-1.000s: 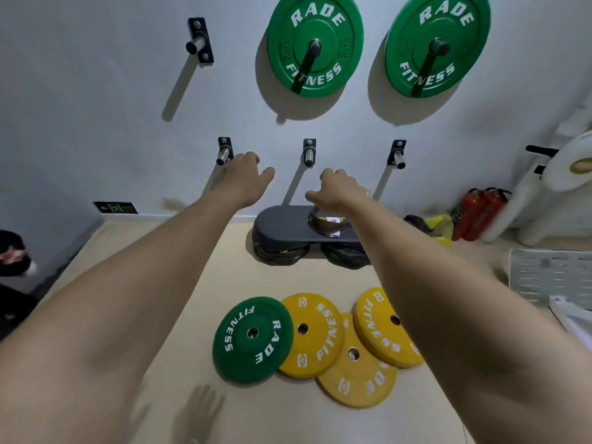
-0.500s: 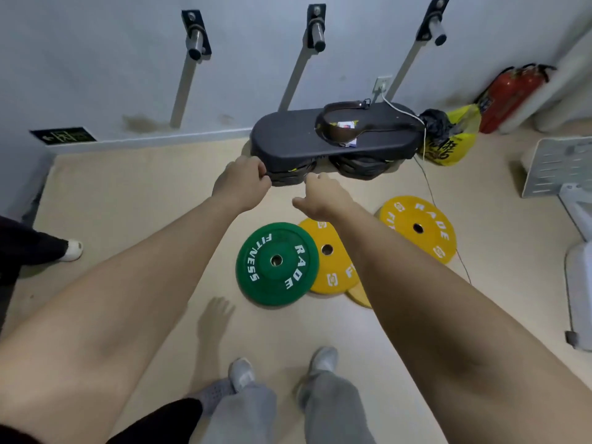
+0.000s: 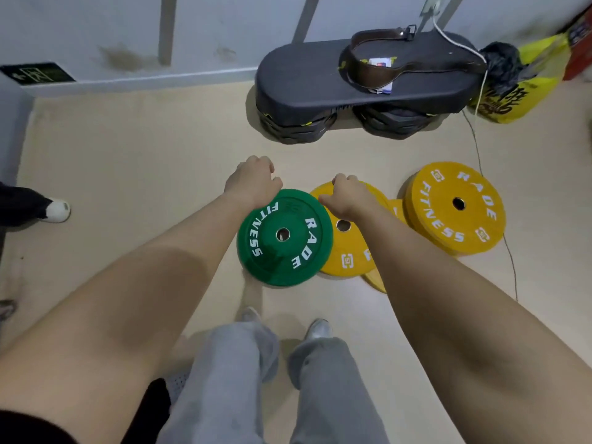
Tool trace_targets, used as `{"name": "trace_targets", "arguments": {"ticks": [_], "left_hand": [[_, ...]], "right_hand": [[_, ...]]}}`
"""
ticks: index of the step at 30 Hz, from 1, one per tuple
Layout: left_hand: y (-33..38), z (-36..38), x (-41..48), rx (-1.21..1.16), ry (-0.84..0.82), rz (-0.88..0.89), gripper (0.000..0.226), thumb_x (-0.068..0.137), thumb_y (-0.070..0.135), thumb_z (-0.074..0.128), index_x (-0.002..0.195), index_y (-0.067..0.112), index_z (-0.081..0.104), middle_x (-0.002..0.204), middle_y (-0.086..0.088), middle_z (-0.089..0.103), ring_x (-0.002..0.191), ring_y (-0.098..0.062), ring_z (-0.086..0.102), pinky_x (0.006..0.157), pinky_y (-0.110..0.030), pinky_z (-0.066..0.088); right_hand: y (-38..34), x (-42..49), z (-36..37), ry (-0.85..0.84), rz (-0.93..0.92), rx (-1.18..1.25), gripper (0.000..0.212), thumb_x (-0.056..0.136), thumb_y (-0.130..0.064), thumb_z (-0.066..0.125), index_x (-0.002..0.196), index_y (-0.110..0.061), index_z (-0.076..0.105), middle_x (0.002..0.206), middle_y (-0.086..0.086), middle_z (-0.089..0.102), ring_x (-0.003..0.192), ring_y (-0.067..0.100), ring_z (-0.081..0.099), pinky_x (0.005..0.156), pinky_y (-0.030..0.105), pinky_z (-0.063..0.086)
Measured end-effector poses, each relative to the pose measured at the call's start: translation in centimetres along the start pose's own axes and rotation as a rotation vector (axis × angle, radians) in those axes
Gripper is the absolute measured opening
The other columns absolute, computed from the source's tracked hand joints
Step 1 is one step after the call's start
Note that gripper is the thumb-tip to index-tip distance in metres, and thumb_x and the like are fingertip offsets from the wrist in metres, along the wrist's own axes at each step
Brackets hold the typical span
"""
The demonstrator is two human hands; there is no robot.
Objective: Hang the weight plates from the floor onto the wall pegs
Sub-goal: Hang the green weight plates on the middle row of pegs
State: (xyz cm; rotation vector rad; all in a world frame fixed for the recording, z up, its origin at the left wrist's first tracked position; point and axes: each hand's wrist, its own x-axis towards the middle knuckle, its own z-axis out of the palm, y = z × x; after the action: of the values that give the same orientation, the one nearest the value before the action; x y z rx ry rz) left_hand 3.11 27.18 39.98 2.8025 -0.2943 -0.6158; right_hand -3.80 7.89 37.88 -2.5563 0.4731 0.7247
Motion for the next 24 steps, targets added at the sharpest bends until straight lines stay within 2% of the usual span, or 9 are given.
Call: {"name": "trace_targets", "arguments": {"ticks": [5,9,14,18,21,24], "left_hand": [[-4.1,6.9,6.4,0.023,-0.037,0.002,0.049,0.094,0.033,0.052,0.140,0.017,0.049,0.140,-0.007,0.053,0.125,-0.030,0.051,0.099,-0.044,0.046],[-8.2,13.7,12.9,0.059,-0.059,0.003,0.055,0.093,0.032,0.051,0.147,0.025,0.041,0.140,-0.003,0.055,0.124,-0.028,0.053,0.096,-0.046,0.049],[-13.6,23.1,20.9,0.060,-0.092,-0.010,0.065,0.091,0.033,0.054,0.151,0.025,0.033,0.138,-0.004,0.056,0.122,-0.030,0.055,0.095,-0.045,0.049],[-17.3,29.9,26.7,0.061,-0.100,-0.019,0.068,0.092,0.039,0.054,0.153,0.025,0.029,0.139,-0.004,0.056,0.120,-0.029,0.056,0.093,-0.045,0.051],[-19.6,34.8,30.7,0.048,-0.106,-0.034,0.072,0.092,0.046,0.053,0.155,0.025,0.026,0.144,-0.004,0.053,0.124,-0.030,0.054,0.096,-0.045,0.049],[-21.3,39.1,34.6,0.024,-0.117,-0.076,0.074,0.093,0.053,0.051,0.156,0.023,0.025,0.146,-0.006,0.051,0.126,-0.031,0.053,0.097,-0.046,0.048]], "right_hand": [[2.4,8.3,7.0,-0.045,0.038,0.049,0.066,0.093,-0.046,0.054,0.144,-0.007,0.038,0.146,0.019,0.040,0.122,0.041,0.050,0.093,0.051,0.050],[4.1,16.2,14.2,-0.049,0.048,0.038,0.067,0.094,-0.045,0.055,0.147,-0.009,0.034,0.148,0.018,0.038,0.129,0.040,0.043,0.099,0.050,0.046],[6.2,25.2,23.1,-0.052,0.089,0.014,0.070,0.094,-0.045,0.056,0.147,-0.008,0.030,0.149,0.020,0.034,0.134,0.040,0.036,0.102,0.052,0.042],[8.2,31.2,29.2,0.009,0.137,-0.018,0.074,0.092,-0.048,0.056,0.149,-0.010,0.027,0.152,0.018,0.025,0.136,0.039,0.028,0.103,0.052,0.039],[10.2,34.8,33.5,0.086,0.213,-0.028,0.077,0.095,-0.048,0.049,0.154,-0.010,0.017,0.158,0.018,0.017,0.141,0.039,0.022,0.108,0.053,0.031],[12.6,37.3,38.3,0.149,0.312,-0.041,0.072,0.102,-0.051,0.033,0.157,-0.011,0.007,0.162,0.020,0.012,0.145,0.040,0.016,0.114,0.055,0.025]]}}
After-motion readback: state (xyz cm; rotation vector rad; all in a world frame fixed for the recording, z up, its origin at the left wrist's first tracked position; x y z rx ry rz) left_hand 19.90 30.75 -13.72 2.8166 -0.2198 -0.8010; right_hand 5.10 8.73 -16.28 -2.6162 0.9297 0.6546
